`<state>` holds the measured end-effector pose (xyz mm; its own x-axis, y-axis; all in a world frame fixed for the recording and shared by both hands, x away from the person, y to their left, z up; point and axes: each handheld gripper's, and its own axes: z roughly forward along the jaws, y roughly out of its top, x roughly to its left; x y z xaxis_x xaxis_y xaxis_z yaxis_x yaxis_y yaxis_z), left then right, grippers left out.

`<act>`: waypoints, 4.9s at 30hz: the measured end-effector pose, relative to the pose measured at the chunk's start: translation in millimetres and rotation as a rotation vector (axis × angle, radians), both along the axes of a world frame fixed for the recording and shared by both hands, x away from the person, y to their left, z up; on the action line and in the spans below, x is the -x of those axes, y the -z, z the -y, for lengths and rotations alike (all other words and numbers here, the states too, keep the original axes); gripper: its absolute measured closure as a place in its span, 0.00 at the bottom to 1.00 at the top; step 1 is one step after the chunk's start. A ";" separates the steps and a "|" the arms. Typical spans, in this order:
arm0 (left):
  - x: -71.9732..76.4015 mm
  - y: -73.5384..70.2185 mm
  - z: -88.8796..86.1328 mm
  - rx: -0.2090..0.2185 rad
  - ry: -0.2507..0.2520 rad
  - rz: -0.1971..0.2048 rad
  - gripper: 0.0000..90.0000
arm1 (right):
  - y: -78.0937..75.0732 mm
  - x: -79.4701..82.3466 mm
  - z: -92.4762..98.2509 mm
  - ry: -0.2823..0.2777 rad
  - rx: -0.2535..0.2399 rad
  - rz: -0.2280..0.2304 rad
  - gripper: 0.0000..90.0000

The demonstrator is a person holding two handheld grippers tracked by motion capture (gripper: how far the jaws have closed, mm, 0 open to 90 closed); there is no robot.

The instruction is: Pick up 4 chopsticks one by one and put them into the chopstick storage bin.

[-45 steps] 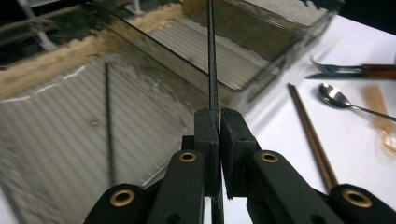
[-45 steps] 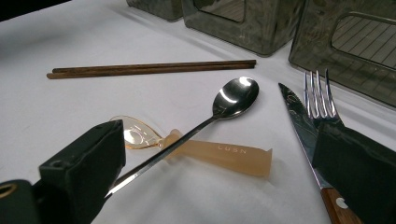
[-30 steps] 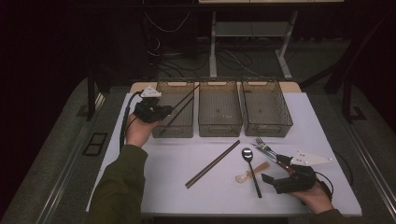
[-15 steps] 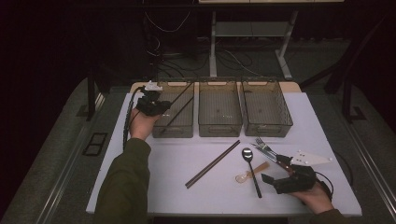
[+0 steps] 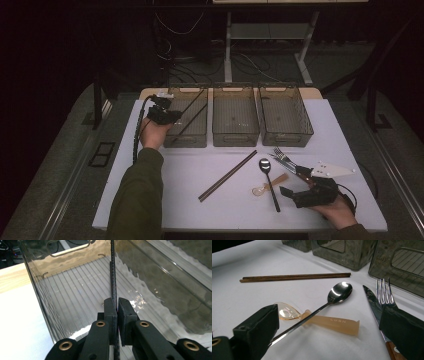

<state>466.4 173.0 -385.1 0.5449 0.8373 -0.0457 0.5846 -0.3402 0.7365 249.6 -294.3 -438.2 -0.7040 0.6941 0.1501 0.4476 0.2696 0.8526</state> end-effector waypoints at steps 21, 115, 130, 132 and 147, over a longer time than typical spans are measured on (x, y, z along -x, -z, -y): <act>3.8 -2.2 8.0 -0.010 0.016 0.015 0.77 | -0.4 0.5 -0.1 -0.003 0.001 0.001 0.03; 178.1 41.5 57.1 0.137 0.464 -0.022 0.55 | 1.2 -3.7 -0.8 -0.030 0.012 -0.009 0.03; 180.2 46.2 74.2 0.104 0.466 -0.023 0.82 | 1.4 -3.7 -1.7 -0.030 0.013 -0.011 0.03; 179.5 47.7 75.9 0.107 0.464 -0.027 0.83 | 1.4 -3.7 -1.8 -0.029 0.015 -0.010 0.03; 169.3 61.6 87.0 0.094 0.445 -0.053 0.86 | 1.6 -3.7 -2.5 -0.028 0.014 -0.011 0.03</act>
